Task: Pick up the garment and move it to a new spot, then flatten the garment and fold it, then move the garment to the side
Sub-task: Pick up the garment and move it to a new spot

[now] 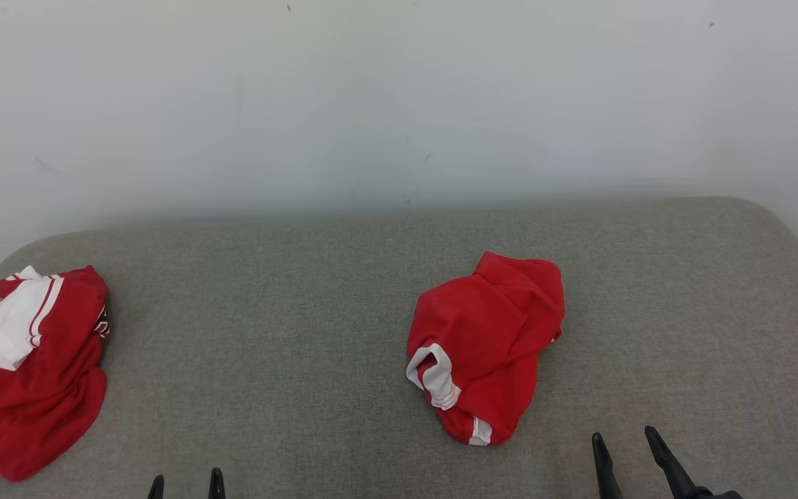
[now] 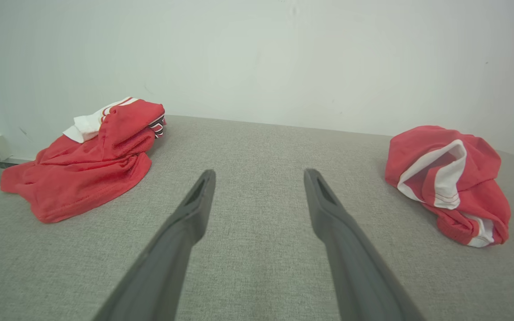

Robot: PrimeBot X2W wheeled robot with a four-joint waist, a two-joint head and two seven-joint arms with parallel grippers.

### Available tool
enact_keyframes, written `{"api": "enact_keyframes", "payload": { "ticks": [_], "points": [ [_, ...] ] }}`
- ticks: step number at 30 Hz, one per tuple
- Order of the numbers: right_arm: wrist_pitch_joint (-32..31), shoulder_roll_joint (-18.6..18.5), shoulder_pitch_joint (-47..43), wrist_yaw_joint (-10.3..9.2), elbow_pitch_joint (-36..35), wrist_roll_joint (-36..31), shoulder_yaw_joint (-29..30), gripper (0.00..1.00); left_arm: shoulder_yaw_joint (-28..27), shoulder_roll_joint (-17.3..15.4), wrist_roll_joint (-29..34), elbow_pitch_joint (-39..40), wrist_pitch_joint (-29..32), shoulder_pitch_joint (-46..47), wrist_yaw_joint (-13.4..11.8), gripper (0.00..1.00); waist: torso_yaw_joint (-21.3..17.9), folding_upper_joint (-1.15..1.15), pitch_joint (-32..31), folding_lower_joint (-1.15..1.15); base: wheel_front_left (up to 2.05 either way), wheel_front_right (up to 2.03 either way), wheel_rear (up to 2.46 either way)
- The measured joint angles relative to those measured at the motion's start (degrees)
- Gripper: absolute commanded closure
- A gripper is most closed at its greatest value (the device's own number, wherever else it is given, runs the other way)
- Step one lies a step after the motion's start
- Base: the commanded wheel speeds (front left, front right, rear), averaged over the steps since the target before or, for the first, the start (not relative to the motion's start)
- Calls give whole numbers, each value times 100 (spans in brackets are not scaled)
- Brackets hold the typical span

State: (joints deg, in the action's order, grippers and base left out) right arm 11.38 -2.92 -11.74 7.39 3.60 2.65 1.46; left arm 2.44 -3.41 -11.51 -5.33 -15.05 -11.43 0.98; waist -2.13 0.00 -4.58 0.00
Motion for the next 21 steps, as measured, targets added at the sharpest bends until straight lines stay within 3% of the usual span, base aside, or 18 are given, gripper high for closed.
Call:
{"api": "enact_keyframes", "payload": {
  "ticks": [21],
  "points": [
    [23, -1, 39, 0, -35, 122, 66, 0, -41, 44, 89, -246, 0, 38, 137, 0, -122, 0, 95, -1, 0, 0, 0]
  ]
}}
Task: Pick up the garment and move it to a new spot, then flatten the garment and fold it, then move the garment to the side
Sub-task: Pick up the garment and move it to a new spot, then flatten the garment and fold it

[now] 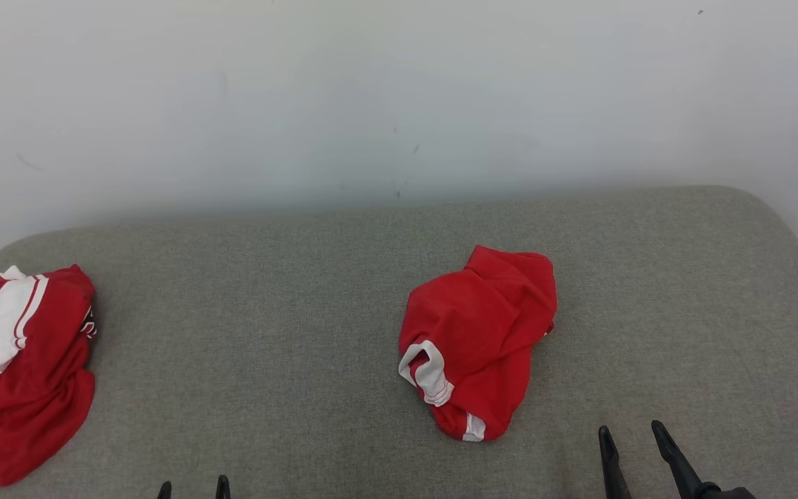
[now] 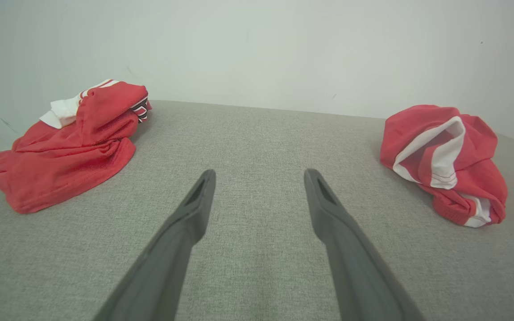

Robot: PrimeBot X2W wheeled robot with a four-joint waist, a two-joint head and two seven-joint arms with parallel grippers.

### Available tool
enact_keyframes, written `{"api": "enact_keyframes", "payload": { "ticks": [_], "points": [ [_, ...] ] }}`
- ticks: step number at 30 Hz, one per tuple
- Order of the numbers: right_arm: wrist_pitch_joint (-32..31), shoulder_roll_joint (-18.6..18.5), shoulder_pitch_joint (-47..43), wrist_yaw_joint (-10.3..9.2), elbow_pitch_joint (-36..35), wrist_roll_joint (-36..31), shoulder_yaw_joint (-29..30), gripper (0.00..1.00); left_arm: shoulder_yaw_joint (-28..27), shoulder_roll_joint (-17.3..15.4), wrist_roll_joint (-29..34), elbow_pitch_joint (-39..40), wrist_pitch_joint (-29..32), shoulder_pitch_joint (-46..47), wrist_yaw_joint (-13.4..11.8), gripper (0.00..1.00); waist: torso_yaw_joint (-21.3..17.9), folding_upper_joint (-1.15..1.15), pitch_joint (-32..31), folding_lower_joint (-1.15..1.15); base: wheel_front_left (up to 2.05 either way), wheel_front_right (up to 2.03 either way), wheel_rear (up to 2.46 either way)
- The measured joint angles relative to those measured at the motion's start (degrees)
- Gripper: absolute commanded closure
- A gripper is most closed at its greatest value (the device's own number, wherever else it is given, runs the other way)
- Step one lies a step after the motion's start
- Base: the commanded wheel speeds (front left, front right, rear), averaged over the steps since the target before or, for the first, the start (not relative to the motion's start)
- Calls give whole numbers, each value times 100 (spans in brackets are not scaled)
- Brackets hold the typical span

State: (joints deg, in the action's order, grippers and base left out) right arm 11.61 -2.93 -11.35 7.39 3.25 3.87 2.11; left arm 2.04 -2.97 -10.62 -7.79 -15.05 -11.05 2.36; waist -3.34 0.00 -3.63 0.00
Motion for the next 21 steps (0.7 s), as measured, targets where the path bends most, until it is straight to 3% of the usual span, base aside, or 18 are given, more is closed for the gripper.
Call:
{"api": "enact_keyframes", "payload": {
  "ticks": [9, 15, 21],
  "points": [
    [-31, 0, 23, 0, -2, 68, -27, 0, 130, 1, 38, -52, 0, 114, 75, 0, -68, 0, 36, 0, 0, 0, 0],
    [-52, 0, 79, 0, -1, 68, -80, 0, 554, 2, 153, -100, 41, 489, 258, 0, -268, 0, 63, 0, 0, 0, 0],
    [-85, 0, 99, 0, -4, 83, -144, 0, 1377, 7, 76, -371, 864, 1097, 430, 0, -615, 0, 108, 0, 0, 0, 0]
  ]
}}
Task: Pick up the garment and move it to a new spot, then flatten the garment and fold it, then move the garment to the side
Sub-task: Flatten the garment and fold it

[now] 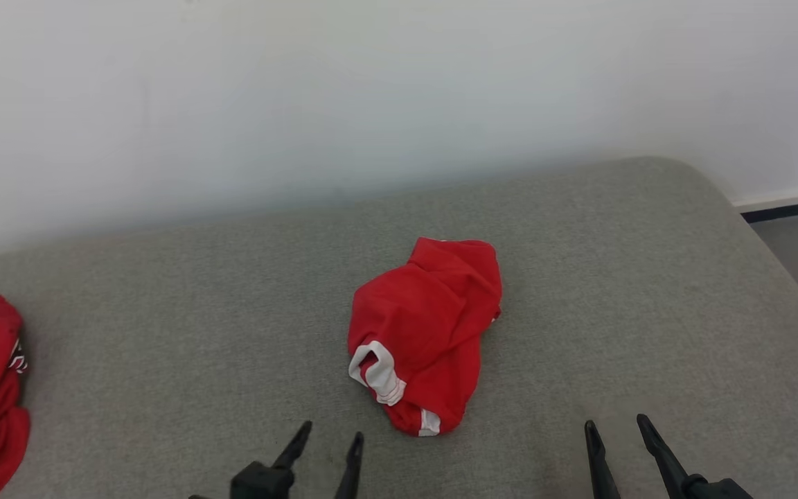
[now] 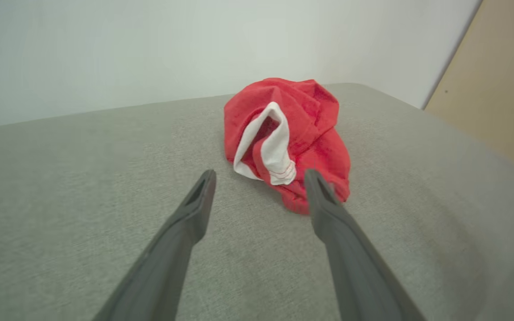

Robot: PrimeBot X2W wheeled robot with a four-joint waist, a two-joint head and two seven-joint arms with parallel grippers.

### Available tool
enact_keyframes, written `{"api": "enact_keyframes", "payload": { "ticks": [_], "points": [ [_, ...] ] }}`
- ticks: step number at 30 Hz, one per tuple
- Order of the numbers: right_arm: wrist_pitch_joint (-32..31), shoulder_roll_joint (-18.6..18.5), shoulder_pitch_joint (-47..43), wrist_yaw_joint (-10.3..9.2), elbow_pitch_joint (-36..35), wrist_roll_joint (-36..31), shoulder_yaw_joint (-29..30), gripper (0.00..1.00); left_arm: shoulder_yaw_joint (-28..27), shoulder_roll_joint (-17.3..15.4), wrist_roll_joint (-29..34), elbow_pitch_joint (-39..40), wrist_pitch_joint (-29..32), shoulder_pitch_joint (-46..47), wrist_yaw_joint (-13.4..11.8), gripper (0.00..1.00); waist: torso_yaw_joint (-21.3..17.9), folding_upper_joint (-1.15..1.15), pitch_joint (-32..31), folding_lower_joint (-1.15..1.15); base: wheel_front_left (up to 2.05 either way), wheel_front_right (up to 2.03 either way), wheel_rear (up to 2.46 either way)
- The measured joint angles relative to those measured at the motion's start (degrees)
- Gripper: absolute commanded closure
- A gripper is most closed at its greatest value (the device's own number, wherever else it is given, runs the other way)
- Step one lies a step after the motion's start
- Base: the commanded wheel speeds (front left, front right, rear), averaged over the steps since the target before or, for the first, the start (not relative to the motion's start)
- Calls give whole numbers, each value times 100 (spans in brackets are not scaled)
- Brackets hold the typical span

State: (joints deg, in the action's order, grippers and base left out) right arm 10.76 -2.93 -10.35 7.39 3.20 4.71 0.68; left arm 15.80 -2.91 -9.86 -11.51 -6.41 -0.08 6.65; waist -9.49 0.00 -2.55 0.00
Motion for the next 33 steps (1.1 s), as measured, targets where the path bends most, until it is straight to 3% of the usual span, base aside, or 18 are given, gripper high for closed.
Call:
{"api": "enact_keyframes", "payload": {
  "ticks": [11, 18, 24, 29, 30, 31, 33],
  "points": [
    [-9, -1, 68, 0, -7, 3, -100, 0, 1027, 0, -383, -1416, 673, 942, -19, 0, -931, 0, 144, 0, 0, 0, 0],
    [34, -2, 80, 0, 33, 86, -180, 0, 1259, 0, -203, -2296, 658, 1605, -433, 0, -1463, 0, 299, 0, 0, 0, 0],
    [42, -2, 102, 0, 69, 121, -226, 0, 1298, 9, -31, -3073, 876, 2091, -954, 0, -1696, 0, 470, 0, 0, 0, 0],
    [58, 0, 136, 0, 99, 154, -303, 0, 1496, 7, -121, -3483, 1178, 2385, -946, 0, -1709, 0, 526, 0, 0, 0, 0],
    [62, -1, 138, 0, 103, 171, -314, 0, 1524, 7, -183, -3515, 1190, 2426, -921, 58, -1696, 0, 526, 0, 0, 0, 0],
    [67, -1, 142, 0, 110, 185, -322, 0, 1537, 7, -288, -3507, 1141, 2467, -918, 100, -1681, 0, 526, 0, 0, 0, 0],
    [86, -1, 155, 0, 119, 191, -328, 0, 1586, 0, -489, -3487, 1093, 2563, -907, 100, -1647, 0, 527, 0, 0, 0, 0]
  ]
}}
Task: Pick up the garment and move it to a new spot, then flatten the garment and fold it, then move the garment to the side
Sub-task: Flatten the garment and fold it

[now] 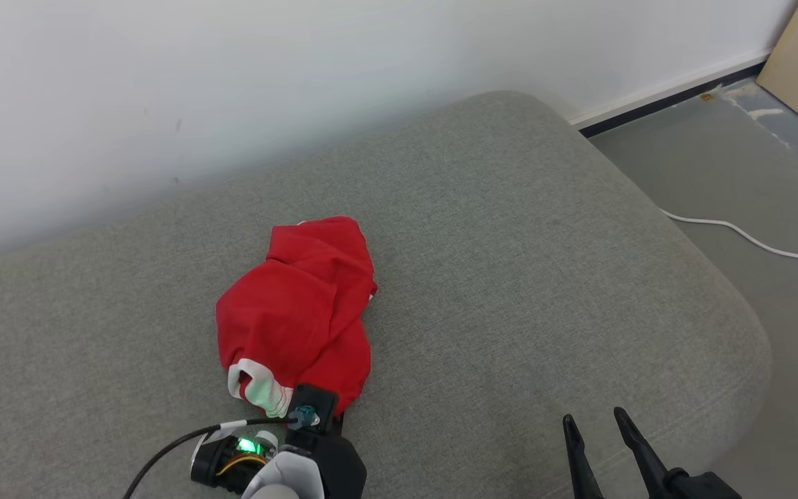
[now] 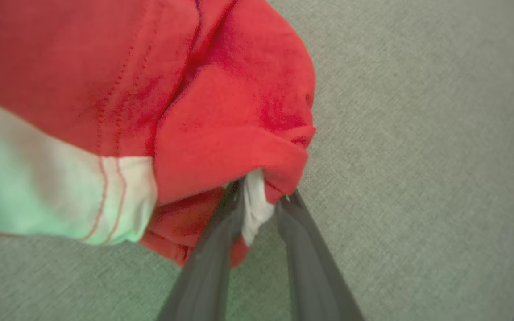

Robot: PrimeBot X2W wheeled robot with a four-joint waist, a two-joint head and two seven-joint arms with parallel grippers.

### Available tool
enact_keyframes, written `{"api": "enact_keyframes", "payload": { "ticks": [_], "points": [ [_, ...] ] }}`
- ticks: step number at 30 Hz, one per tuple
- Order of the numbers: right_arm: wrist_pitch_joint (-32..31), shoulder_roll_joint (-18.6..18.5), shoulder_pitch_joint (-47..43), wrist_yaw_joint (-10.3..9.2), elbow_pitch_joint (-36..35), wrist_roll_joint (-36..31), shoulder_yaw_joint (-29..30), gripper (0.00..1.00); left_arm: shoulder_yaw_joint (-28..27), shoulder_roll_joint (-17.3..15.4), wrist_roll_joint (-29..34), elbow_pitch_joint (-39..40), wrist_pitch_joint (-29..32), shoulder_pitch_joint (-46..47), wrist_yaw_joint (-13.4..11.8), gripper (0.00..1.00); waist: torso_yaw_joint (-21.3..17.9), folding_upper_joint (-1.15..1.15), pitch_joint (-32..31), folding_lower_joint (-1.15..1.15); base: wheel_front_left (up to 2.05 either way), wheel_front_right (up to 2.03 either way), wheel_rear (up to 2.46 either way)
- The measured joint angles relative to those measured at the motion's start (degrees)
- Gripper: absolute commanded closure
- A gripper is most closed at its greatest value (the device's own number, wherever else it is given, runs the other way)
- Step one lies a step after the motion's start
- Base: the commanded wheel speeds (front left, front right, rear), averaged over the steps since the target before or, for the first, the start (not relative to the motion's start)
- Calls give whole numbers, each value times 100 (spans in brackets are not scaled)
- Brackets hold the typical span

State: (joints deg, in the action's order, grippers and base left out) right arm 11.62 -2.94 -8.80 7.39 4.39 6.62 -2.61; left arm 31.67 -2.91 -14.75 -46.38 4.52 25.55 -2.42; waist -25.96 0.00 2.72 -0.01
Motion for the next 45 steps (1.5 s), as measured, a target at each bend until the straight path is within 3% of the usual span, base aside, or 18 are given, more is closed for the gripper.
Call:
{"api": "enact_keyframes", "payload": {
  "ticks": [7, 13, 21, 25, 32, 33, 39, 45],
  "points": [
    [18, 0, 44, 0, 75, 58, -38, 0, 356, -3, -851, 534, -360, 525, 47, 100, 150, 0, -19, 1, 0, 0, 0],
    [23, 1, 43, 0, 129, 86, -98, 0, 931, -2, -1593, 1299, -653, 1647, -30, 100, 286, 0, -94, 1, 0, 0, 0],
    [26, 0, 62, 0, 189, 114, -202, 0, 1350, 3, -2809, 1973, -1469, 3255, -320, 100, 339, 0, -175, 1, 0, 0, 0],
    [49, 0, 57, 0, 216, 148, -181, 0, 1385, 9, -3232, 1990, -1809, 3591, -530, 100, 406, 0, -178, 1, 0, 0, 0],
    [87, 0, 26, 0, 248, 203, -171, 0, 1113, -53, -3787, 1302, -1905, 2665, -672, 100, 654, 0, -176, 1, 0, 0, 0],
    [97, 0, 19, 0, 253, 207, -168, 0, 951, -225, -3931, 1073, -1914, 2126, -723, 100, 772, 0, -173, 1, 0, 0, 0],
    [100, 0, 23, 0, 240, 245, -196, 0, 590, -730, -4209, 659, -1938, 923, -869, 100, 1094, 0, -153, 1, 0, 0, 0],
    [100, 0, 58, 0, 212, 256, -199, 0, 136, -918, -4570, 694, -1949, -9, -868, 100, 1515, 0, -103, 1, 0, 0, 0]
  ]
}}
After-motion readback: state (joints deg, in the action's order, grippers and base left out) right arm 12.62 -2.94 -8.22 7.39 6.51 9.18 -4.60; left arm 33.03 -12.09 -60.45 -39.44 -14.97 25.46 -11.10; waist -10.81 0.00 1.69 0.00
